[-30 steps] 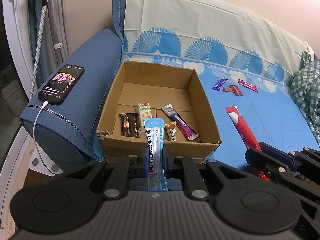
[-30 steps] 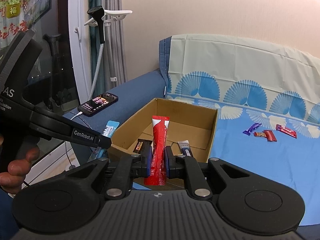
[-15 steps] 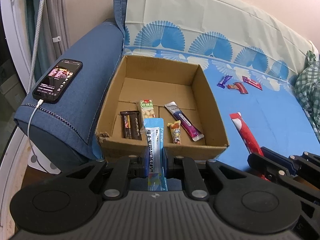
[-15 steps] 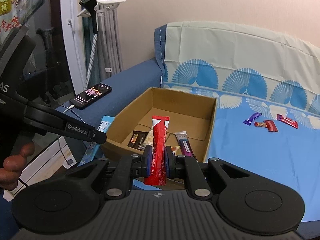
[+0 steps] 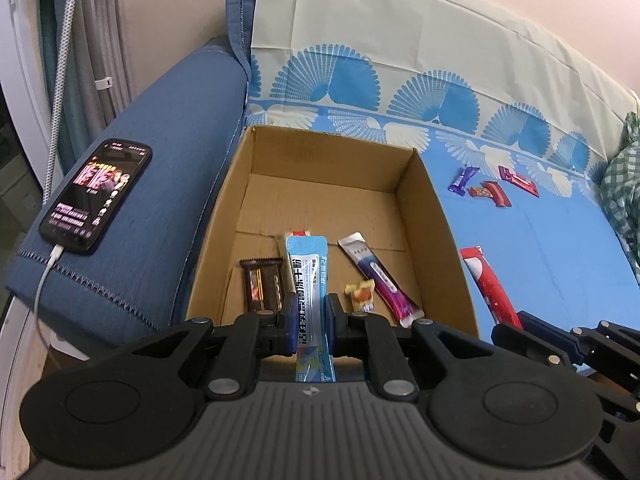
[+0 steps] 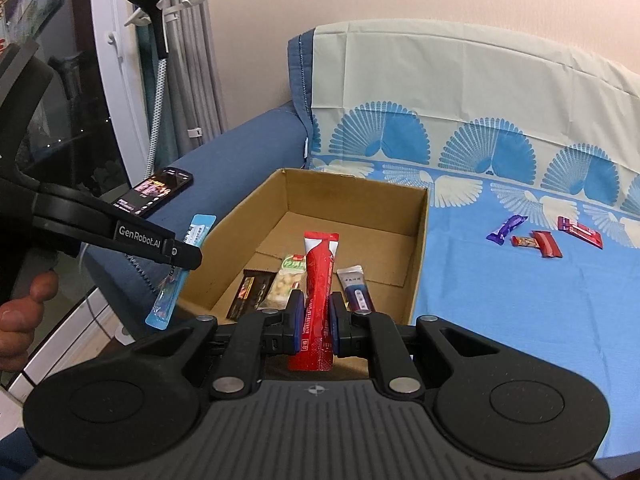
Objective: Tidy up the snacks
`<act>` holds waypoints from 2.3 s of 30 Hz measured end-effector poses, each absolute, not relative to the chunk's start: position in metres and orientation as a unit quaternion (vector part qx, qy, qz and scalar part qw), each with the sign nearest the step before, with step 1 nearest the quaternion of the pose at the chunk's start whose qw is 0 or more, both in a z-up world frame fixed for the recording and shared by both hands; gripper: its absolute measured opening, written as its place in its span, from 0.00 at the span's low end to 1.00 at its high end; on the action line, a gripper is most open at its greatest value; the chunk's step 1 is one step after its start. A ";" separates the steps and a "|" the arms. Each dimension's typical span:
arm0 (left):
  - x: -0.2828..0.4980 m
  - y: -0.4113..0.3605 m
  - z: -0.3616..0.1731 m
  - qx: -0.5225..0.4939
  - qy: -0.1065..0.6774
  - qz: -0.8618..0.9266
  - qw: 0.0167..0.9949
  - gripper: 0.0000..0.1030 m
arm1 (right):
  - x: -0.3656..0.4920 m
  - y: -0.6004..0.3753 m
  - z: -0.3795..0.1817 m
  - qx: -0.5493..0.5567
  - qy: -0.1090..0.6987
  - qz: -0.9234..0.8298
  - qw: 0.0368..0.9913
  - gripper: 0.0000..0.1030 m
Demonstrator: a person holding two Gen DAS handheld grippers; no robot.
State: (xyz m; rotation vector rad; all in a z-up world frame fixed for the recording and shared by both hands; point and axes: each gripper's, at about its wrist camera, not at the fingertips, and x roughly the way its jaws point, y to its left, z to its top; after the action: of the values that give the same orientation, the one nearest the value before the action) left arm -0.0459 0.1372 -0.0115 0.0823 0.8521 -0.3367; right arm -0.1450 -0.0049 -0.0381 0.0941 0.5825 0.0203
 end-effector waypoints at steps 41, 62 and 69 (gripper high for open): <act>0.097 0.094 -0.103 0.101 0.491 -0.112 0.858 1.00 | 0.012 -0.058 -0.112 0.120 0.365 -0.014 0.923 0.71; -0.042 0.134 -0.056 0.122 0.480 -0.102 0.862 1.00 | -0.123 -0.004 -0.057 0.106 0.346 -0.021 0.932 0.93; -0.083 0.140 -0.046 0.118 0.463 -0.098 0.873 1.00 | -0.163 0.007 -0.046 0.079 0.326 -0.021 0.942 0.94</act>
State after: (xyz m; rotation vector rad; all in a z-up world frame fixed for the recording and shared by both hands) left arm -0.0834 0.1397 -0.0459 0.2476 0.9678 -0.2051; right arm -0.1633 0.0067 -0.0456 0.1603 0.6656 -0.0428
